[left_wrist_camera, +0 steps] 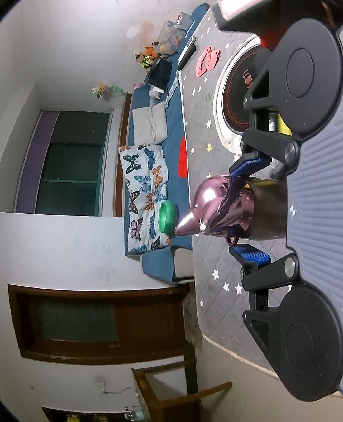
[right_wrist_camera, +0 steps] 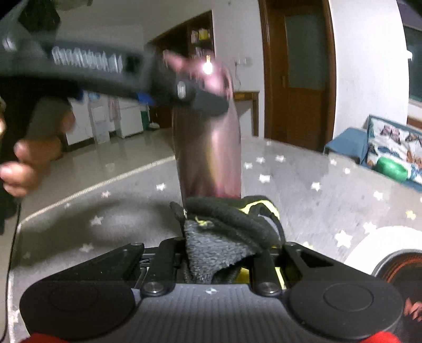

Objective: Clean container
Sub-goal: 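Wipe the thermos body again with the right gripper's sponge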

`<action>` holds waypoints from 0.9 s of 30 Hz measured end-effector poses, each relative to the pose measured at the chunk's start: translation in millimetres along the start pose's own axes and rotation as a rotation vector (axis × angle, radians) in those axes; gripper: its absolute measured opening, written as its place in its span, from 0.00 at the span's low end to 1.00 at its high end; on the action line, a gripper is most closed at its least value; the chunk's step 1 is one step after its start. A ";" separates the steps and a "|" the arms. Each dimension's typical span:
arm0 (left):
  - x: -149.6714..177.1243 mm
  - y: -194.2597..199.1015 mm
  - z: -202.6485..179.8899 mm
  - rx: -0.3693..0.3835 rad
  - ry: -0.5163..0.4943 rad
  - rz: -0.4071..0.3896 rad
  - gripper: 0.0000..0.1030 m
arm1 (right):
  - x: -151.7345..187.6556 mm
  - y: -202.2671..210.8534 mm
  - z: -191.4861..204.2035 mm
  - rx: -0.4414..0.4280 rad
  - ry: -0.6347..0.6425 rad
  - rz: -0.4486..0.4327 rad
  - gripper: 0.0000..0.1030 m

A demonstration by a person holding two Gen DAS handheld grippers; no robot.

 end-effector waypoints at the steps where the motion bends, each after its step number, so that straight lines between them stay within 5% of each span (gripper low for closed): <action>1: -0.7 -0.2 0.5 0.014 -0.002 0.006 0.58 | -5.5 5.0 0.1 0.001 0.013 -0.015 0.17; 8: -4.2 -1.9 0.3 0.085 -0.097 0.035 0.59 | -46.0 31.6 7.3 0.000 0.106 -0.124 0.17; 13: -5.8 -5.7 2.6 0.109 -0.092 0.040 0.59 | -34.7 17.2 1.2 -0.012 0.093 -0.093 0.17; 27: 11.5 1.4 -12.7 -0.056 -0.051 -0.035 0.60 | 11.2 -23.9 -7.9 -0.019 -0.011 0.051 0.18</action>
Point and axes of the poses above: each gripper's, at about its wrist camera, not at the fingertips, and y roughly against the way its jaws point, z to its left, x to its underside, the point moved 5 cm from there along -y, roughly the way its jaws point, and after that the axes turned 5 degrees about -x, right-handed, at the moved point
